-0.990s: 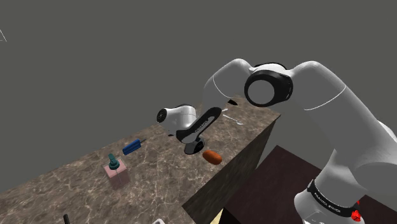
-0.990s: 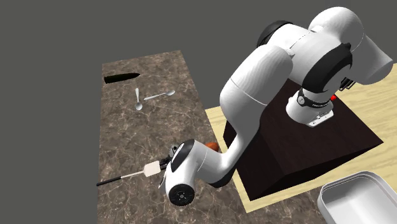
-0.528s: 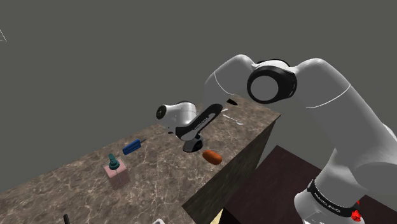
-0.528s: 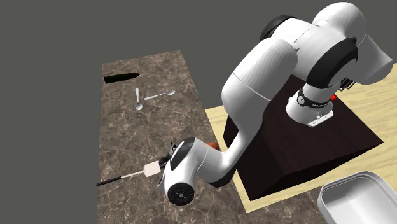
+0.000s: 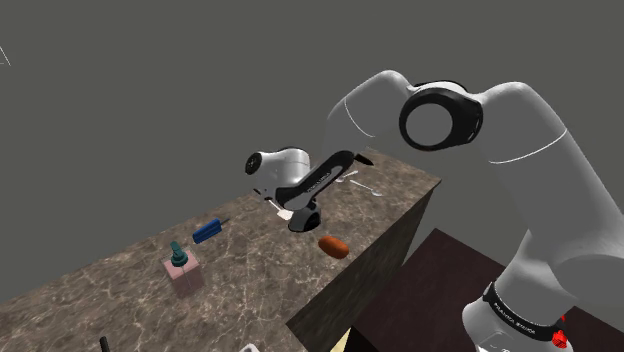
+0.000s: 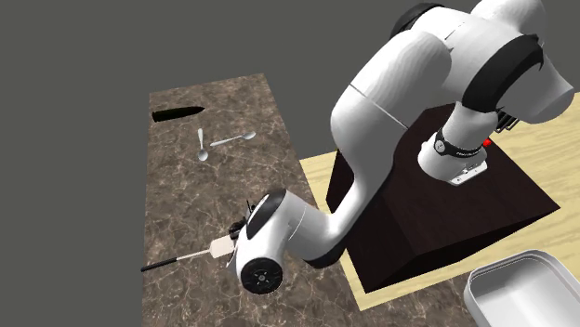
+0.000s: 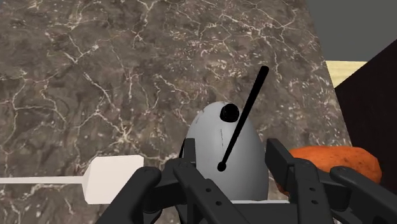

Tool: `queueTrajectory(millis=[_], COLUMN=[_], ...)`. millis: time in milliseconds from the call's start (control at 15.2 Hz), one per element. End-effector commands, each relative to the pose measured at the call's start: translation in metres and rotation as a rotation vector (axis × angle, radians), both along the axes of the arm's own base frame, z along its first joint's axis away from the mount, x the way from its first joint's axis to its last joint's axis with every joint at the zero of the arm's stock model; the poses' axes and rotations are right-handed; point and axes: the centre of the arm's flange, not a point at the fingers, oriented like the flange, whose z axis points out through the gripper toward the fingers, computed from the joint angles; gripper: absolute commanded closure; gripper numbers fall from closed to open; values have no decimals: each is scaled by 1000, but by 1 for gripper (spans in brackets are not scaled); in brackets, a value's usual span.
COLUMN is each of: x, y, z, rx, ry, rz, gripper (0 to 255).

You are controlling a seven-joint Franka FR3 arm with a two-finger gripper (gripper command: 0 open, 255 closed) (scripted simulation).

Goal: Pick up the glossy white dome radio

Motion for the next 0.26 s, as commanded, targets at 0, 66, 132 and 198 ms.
queueTrajectory(millis=[0, 66, 132, 198], x=[0, 0, 0, 0], y=[2, 2, 2, 2], z=[12, 17, 18, 18], rx=[0, 0, 0, 0], ry=[-1, -1, -1, -1], rz=[0, 0, 0, 0], gripper=[255, 255, 255, 255])
